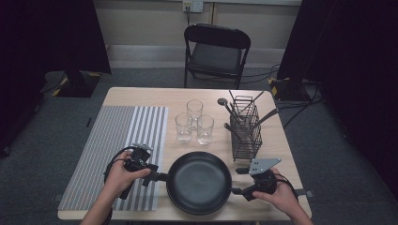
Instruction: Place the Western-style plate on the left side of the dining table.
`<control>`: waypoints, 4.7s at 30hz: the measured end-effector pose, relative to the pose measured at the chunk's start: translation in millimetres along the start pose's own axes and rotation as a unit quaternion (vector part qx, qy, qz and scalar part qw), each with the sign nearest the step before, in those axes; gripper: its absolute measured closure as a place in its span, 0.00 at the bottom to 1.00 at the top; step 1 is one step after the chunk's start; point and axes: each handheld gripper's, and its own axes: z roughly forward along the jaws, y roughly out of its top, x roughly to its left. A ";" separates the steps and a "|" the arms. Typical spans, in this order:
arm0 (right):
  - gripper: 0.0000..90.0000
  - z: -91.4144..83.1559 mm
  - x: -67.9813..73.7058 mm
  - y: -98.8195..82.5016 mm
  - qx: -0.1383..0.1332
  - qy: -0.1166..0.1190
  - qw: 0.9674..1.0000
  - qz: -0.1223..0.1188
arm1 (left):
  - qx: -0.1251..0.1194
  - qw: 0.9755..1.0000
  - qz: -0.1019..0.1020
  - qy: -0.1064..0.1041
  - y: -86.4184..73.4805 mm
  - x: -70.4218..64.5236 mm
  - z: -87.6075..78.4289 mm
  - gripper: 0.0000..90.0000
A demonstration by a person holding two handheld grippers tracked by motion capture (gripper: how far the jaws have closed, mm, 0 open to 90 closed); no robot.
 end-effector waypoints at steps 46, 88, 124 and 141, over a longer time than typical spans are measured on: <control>0.29 7.6 15.1 8.1 -0.005 0.018 1.000 -0.010 | -0.001 1.000 0.013 0.006 4.3 -14.2 6.8 0.28; 0.28 8.4 25.2 11.3 0.003 0.017 1.000 -0.023 | 0.009 1.000 0.015 0.004 5.2 -20.8 12.0 0.30; 0.27 12.3 27.8 11.5 0.001 0.016 1.000 -0.027 | 0.010 1.000 -0.024 0.000 11.6 -22.1 15.7 0.39; 0.27 14.0 28.2 12.6 0.000 0.016 1.000 -0.026 | 0.010 0.999 -0.040 0.015 14.7 -22.4 15.6 0.43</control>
